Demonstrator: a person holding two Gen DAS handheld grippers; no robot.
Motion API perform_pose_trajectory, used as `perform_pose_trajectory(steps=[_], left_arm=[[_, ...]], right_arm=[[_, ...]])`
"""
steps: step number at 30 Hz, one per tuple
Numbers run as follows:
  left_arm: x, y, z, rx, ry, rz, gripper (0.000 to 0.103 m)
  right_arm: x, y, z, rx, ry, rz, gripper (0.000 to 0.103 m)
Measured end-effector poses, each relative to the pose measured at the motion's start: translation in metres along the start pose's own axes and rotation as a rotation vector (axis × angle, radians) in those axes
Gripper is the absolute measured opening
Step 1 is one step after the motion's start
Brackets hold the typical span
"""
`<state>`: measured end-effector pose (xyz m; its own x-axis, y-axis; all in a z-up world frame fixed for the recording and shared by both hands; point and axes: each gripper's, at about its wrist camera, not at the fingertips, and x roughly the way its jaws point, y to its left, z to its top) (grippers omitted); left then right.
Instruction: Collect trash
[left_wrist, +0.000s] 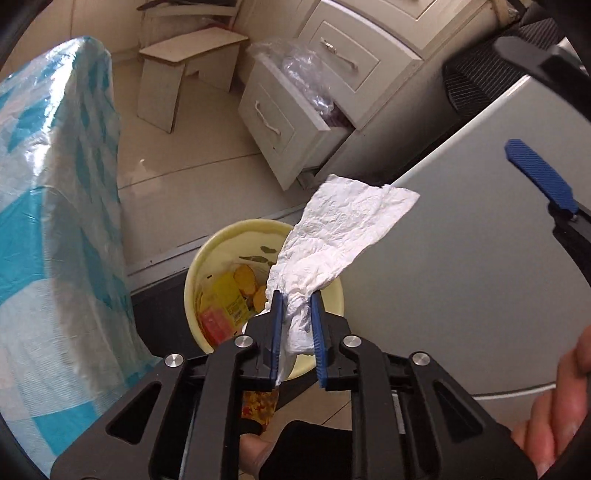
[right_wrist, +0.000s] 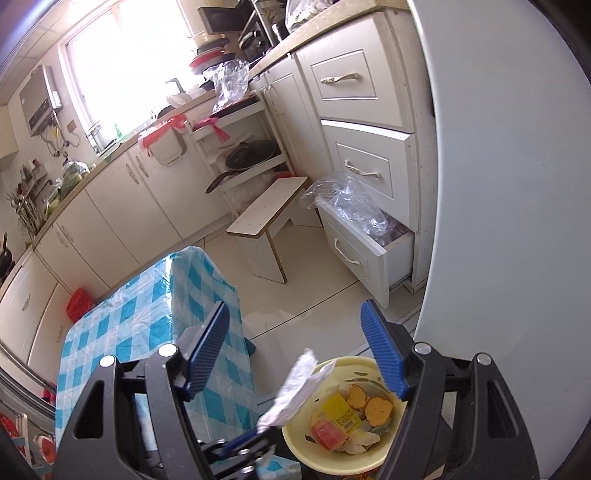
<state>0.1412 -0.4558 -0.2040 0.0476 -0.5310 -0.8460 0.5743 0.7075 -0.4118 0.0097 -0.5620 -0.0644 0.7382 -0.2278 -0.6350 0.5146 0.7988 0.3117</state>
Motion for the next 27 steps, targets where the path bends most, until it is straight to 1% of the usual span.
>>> perform_pose_trajectory(steps=[1, 3, 4, 6, 9, 11, 12, 13, 14, 15, 16, 17, 18, 20, 22, 24, 27], left_arm=[[0.007, 0.001, 0.002, -0.016, 0.014, -0.006, 0.032], [0.016, 0.004, 0.006, -0.042, 0.03, -0.002, 0.046], [0.019, 0.006, 0.007, -0.05, 0.035, -0.005, 0.049], [0.023, 0.008, 0.009, -0.061, 0.049, -0.018, 0.05], [0.017, 0.013, 0.009, -0.069, 0.045, -0.029, 0.052], [0.006, 0.015, 0.005, -0.07, 0.034, -0.023, 0.054], [-0.002, 0.016, 0.004, -0.066, 0.022, -0.018, 0.057], [-0.013, 0.017, 0.0, -0.054, 0.0, -0.003, 0.059], [-0.022, 0.015, -0.002, -0.031, -0.018, -0.01, 0.059], [-0.034, 0.013, -0.006, -0.007, -0.037, 0.024, 0.066], [-0.048, 0.011, -0.011, 0.014, -0.073, 0.086, 0.078], [-0.062, 0.011, -0.016, 0.032, -0.112, 0.126, 0.082], [-0.078, 0.012, -0.021, 0.047, -0.146, 0.149, 0.086], [-0.106, 0.016, -0.031, 0.057, -0.188, 0.185, 0.087], [-0.133, 0.022, -0.041, 0.05, -0.222, 0.215, 0.088], [-0.156, 0.027, -0.05, 0.042, -0.256, 0.244, 0.09], [-0.185, 0.029, -0.063, 0.051, -0.298, 0.285, 0.091]], right_arm=[[0.0, -0.001, 0.0, 0.004, 0.001, 0.001, 0.071], [0.0, -0.003, 0.001, 0.008, -0.001, 0.004, 0.071], [0.0, -0.003, 0.002, 0.009, -0.004, 0.005, 0.071], [-0.001, -0.006, 0.002, 0.016, -0.007, 0.007, 0.071], [-0.002, -0.008, 0.002, 0.027, -0.016, 0.006, 0.071], [-0.004, -0.011, 0.002, 0.035, -0.025, 0.003, 0.071], [-0.004, -0.012, 0.003, 0.041, -0.027, 0.004, 0.071], [-0.005, -0.013, 0.003, 0.046, -0.029, 0.004, 0.072], [-0.005, -0.013, 0.003, 0.048, -0.029, 0.003, 0.072], [-0.006, -0.012, 0.002, 0.044, -0.025, -0.001, 0.074], [-0.006, -0.012, 0.001, 0.038, -0.021, -0.005, 0.076], [-0.008, -0.011, -0.001, 0.028, -0.016, -0.01, 0.077], [-0.011, -0.009, -0.002, 0.015, -0.013, -0.016, 0.079], [-0.02, -0.006, -0.008, -0.017, -0.019, -0.043, 0.082], [-0.033, -0.002, -0.018, -0.038, -0.037, -0.082, 0.091], [-0.046, 0.002, -0.03, -0.049, -0.048, -0.107, 0.092], [-0.064, 0.012, -0.048, -0.064, -0.05, -0.1, 0.092]])
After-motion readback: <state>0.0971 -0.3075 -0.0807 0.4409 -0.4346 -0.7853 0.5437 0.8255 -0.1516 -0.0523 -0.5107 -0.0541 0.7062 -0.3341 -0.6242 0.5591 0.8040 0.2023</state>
